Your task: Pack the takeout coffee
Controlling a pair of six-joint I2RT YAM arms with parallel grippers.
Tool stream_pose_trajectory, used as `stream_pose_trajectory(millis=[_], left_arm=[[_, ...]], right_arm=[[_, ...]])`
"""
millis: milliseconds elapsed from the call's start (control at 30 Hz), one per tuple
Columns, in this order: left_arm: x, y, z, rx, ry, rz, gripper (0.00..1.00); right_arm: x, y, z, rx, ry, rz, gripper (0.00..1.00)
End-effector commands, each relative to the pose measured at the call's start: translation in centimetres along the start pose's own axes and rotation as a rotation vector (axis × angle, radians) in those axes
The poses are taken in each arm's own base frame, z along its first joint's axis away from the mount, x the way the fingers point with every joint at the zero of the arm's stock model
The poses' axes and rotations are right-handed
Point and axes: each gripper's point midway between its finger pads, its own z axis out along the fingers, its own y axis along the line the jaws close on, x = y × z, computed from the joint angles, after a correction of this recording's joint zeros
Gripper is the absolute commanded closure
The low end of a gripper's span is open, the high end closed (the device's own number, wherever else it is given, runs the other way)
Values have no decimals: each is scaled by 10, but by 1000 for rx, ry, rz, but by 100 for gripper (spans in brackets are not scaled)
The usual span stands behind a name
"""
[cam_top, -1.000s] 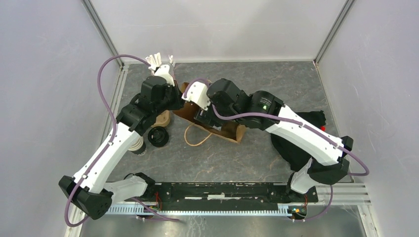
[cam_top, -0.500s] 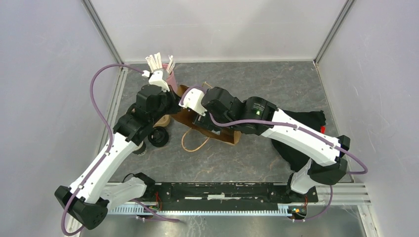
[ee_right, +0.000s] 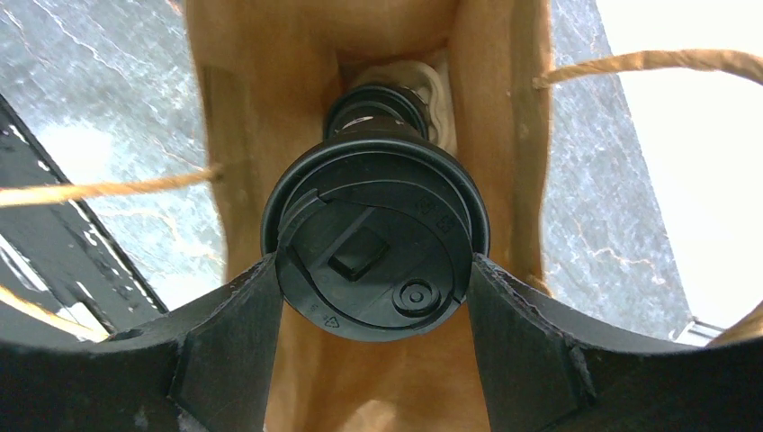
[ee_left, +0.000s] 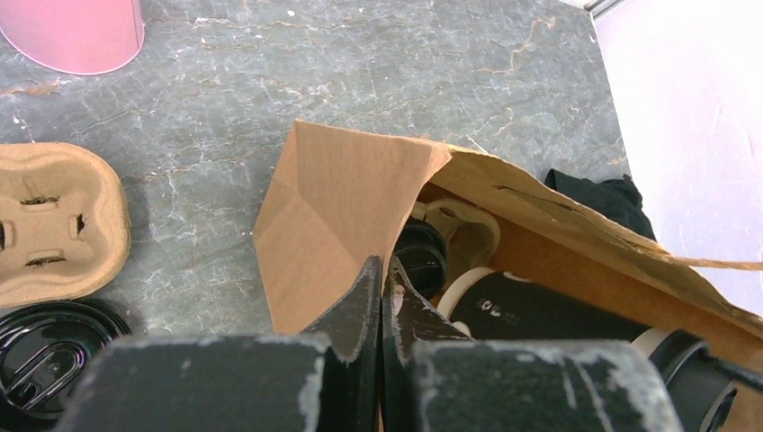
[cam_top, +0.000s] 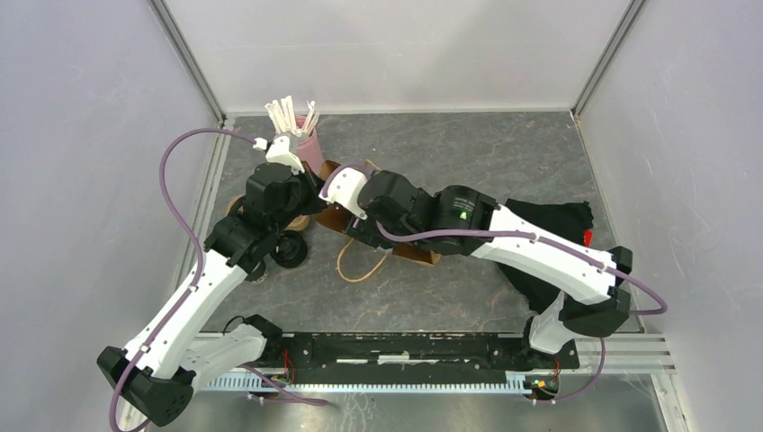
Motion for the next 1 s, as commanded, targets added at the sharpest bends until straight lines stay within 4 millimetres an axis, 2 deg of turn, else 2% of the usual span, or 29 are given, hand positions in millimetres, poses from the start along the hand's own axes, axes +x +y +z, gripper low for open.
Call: stream_pose_trajectory(millis=[0, 133, 267, 433, 600, 867, 967], left_arm=[[-24, -9, -4, 1, -73, -64, 98], [-24, -12, -6, 14, -70, -82, 98], [-18, -13, -7, 28, -56, -94, 98], [-18, -13, -13, 77, -99, -65, 98], [-20, -12, -21, 130, -183, -41, 98], [-16, -11, -27, 166, -212, -33, 98], [-9, -9, -29, 176, -206, -28, 98]], right_arm=[[-12, 0, -2, 76, -12, 177, 100], [-3, -5, 4, 171, 19, 281, 100], [1, -14, 8, 252, 29, 307, 100], [16, -13, 18, 278, 56, 240, 100], [23, -8, 22, 236, 42, 153, 100], [19, -4, 22, 164, -14, -14, 100], [14, -5, 23, 159, -37, -73, 100]])
